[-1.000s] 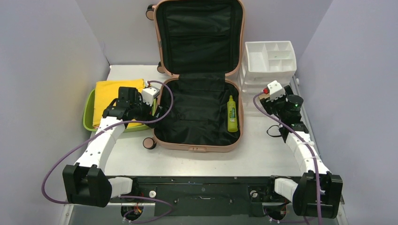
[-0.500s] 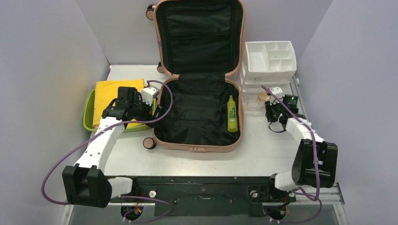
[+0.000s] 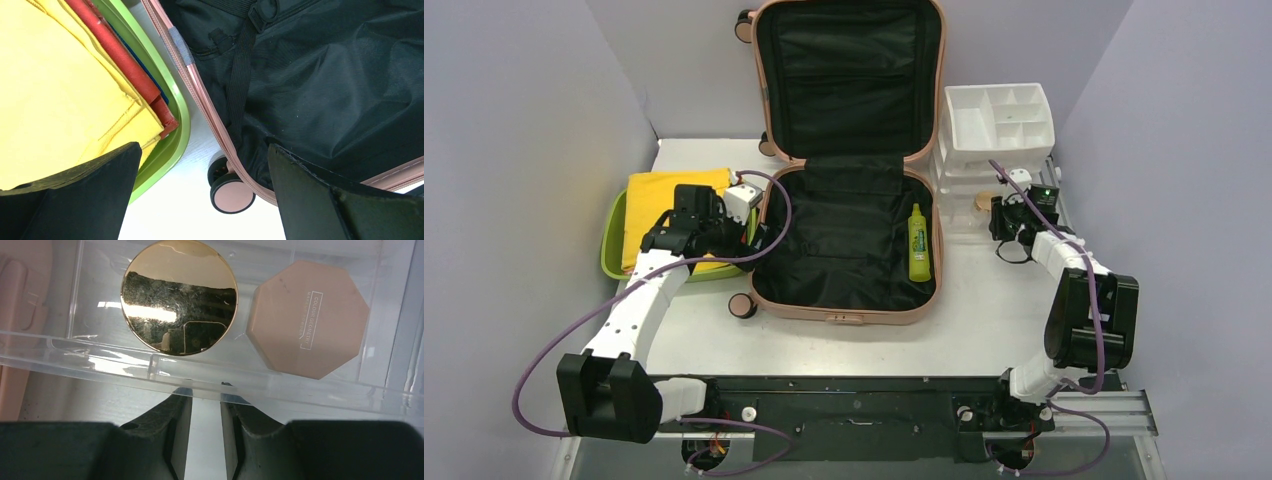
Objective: Open, take out, and arrange the luggage
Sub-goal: Close the drawer in the storage box.
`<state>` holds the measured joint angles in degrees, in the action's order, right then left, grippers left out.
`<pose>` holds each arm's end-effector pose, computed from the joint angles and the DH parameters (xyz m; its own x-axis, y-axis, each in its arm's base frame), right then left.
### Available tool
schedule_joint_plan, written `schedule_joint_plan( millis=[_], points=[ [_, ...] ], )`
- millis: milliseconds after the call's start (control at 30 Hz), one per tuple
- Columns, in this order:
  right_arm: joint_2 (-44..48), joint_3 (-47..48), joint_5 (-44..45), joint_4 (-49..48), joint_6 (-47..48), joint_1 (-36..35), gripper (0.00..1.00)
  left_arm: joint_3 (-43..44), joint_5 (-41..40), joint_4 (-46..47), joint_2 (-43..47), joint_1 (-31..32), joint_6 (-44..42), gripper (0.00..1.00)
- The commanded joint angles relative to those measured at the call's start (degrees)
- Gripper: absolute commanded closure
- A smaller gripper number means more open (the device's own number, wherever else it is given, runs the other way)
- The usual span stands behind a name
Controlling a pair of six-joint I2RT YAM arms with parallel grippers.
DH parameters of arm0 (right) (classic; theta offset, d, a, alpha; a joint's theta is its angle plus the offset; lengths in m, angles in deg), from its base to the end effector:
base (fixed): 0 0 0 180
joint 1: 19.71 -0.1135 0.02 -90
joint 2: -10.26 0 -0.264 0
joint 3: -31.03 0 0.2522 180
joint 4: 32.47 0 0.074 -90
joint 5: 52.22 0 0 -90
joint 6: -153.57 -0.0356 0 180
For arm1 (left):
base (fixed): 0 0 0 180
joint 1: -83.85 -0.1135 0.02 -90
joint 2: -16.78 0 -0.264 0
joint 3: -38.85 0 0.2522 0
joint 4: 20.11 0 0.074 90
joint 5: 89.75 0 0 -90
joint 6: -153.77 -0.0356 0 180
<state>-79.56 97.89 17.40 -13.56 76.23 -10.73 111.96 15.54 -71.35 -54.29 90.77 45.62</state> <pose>0.3292 -0.0395 0.2075 -0.6192 -0.1102 -0.7775 -0.2516 0.9657 0.0636 0.2542 -0.0403 0.2902 -0.6246 0.3785 -0.6831 0.5071 0.8618 0.0139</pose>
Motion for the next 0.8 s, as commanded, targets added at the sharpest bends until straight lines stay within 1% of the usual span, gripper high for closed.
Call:
schedule_joint_plan(
  millis=[0, 167, 233, 433, 467, 567, 633, 767],
  points=[
    [-1.49, 4.70, -0.16, -7.43, -2.38, -0.54, 0.76, 0.53, -0.13, 1.92, -0.01, -0.42, 0.05, 0.04],
    [-0.94, 3.50, -0.36, -11.31, -3.62, -1.67, 0.76, 0.46, -0.17, 1.97, 0.33, -0.51, -0.12, 0.04],
    [-0.67, 2.15, -0.87, -14.37, -5.83, -1.75, 0.75, 0.35, -0.16, 2.06, 0.46, -0.58, -0.13, 0.04],
    [0.22, -3.12, -0.38, -27.25, -18.84, -0.99, 0.73, 0.29, -0.10, 2.06, 0.44, -0.76, -0.13, 0.04],
    [0.80, -4.51, 0.31, -28.42, -22.47, -0.63, 0.72, 0.26, -0.13, 2.14, 0.61, -0.76, -0.17, 0.04],
    [0.81, -4.84, 0.96, -28.00, -28.56, -0.24, 0.69, -0.01, -0.17, 2.39, 0.84, -0.78, -0.24, 0.04],
    [-0.42, -5.04, -0.71, -28.44, -34.86, 0.50, 0.68, -0.02, -0.20, 2.36, 0.85, -0.77, -0.22, 0.04],
    [-3.97, -4.61, -3.79, -31.95, -41.07, 1.03, 0.68, 0.02, -0.38, 2.28, 0.69, -0.88, -0.35, 0.04]
  ],
)
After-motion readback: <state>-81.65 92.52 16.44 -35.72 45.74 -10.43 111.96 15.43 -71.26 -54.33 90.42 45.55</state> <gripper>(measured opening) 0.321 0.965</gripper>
